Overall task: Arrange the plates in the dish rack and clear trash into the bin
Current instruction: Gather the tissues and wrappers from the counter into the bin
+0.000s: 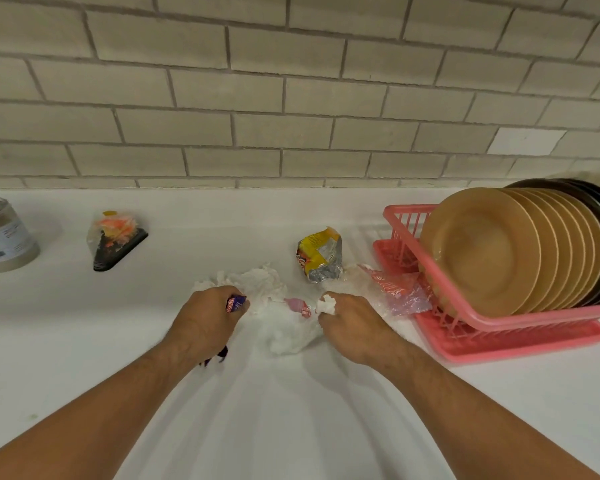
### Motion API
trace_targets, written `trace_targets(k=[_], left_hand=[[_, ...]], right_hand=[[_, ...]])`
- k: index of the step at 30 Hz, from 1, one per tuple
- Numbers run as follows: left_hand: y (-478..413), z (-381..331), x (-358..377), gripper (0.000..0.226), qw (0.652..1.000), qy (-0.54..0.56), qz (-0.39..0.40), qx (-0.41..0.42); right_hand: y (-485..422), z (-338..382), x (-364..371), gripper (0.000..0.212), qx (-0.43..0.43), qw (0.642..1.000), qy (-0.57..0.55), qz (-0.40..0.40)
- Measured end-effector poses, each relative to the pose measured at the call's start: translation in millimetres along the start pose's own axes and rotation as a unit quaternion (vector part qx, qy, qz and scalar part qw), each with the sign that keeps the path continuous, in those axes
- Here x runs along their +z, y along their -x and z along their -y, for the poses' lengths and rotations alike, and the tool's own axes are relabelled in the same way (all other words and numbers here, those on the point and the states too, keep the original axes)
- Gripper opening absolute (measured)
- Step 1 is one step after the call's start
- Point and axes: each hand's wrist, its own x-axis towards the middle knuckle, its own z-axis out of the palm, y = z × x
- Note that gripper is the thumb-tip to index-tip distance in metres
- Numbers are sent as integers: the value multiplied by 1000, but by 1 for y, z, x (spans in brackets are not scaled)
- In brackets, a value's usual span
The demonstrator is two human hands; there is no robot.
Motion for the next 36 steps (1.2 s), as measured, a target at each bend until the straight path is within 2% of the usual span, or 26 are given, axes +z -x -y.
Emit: trace_targets(k=[3, 4, 6, 8, 11, 13, 16, 20, 23, 24, 26, 30, 31, 34, 36], left_hand=[[1, -4, -2, 36, 999, -37, -10, -6], [0, -6, -3, 44, 999, -46, -13, -8], [-2, -12, -1, 52, 998, -61, -15, 0], [-6, -20, 8, 48, 998, -66, 2, 23], [-16, -32, 29, 33, 995, -77, 42, 52], [-23, -36, 43, 42, 991, -89, 74, 66], [-33, -44, 53, 55, 984, -128, 97, 83], [-41, -64, 62, 41, 973, -179, 92, 113], [-43, -75, 77, 61, 971, -199, 119, 66], [-42, -76, 83, 61, 970, -203, 122, 61], [-37, -78, 91, 48, 975, -184, 109, 59], [-32, -80, 90, 21, 983, -134, 57, 108], [-32, -80, 88, 20, 986, -113, 48, 115], [-31, -80, 79, 28, 987, -49, 33, 148], [-29, -81, 75, 31, 987, -14, 28, 158]], right_hand=[[2, -2, 7, 24, 22, 998, 61, 12], [3, -4, 9, 24, 20, 996, 89, 14], [3, -9, 13, 27, 11, 991, 129, 25], [5, -16, 14, 34, 21, 990, 133, 42], [12, -24, 11, 28, 41, 990, 119, 59], [17, -28, 6, 26, 46, 992, 101, 59], [23, -34, -1, 35, 50, 997, 38, 49], [26, -44, -4, 16, 59, 998, -11, 26], [29, -51, -6, 24, 65, 998, -2, 20], [30, -54, -7, 24, 61, 998, 17, 15], [34, -60, -10, 28, 69, 997, 18, 0], [37, -70, -21, 22, 76, 997, 27, 6], [36, -72, -23, 16, 73, 997, 33, 10], [34, -76, -30, 26, 79, 997, 11, 10], [33, -74, -33, 24, 98, 995, -23, 23]])
